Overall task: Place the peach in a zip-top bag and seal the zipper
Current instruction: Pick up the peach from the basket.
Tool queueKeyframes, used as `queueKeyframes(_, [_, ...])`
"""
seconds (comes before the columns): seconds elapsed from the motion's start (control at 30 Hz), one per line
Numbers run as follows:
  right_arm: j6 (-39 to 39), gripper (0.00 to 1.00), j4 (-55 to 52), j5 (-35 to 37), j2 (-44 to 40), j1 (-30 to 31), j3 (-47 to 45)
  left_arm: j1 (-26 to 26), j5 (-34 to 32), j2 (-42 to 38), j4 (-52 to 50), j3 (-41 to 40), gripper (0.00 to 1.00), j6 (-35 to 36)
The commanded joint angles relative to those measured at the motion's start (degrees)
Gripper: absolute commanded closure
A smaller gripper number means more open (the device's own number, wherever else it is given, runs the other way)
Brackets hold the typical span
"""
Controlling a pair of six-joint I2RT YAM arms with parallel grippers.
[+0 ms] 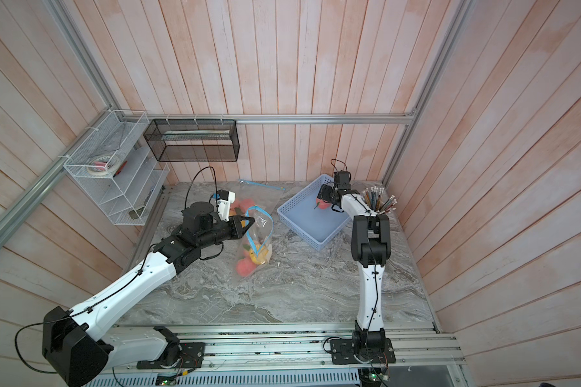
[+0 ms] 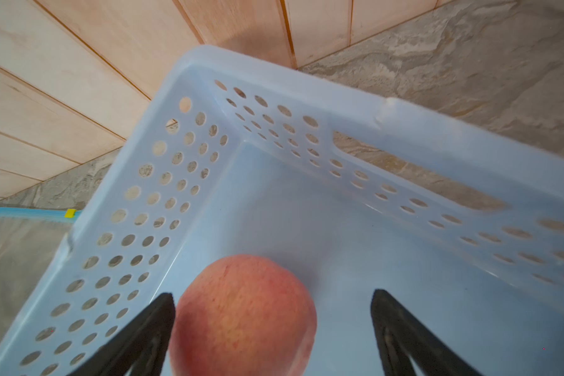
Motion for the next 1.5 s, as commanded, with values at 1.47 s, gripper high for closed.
queueKeyframes(1.47, [-0.67, 0.4, 14.05, -27.32, -36.48, 1.37, -31.77, -0.49, 3.13, 1.72, 2.33, -0.75, 1.0, -0.52])
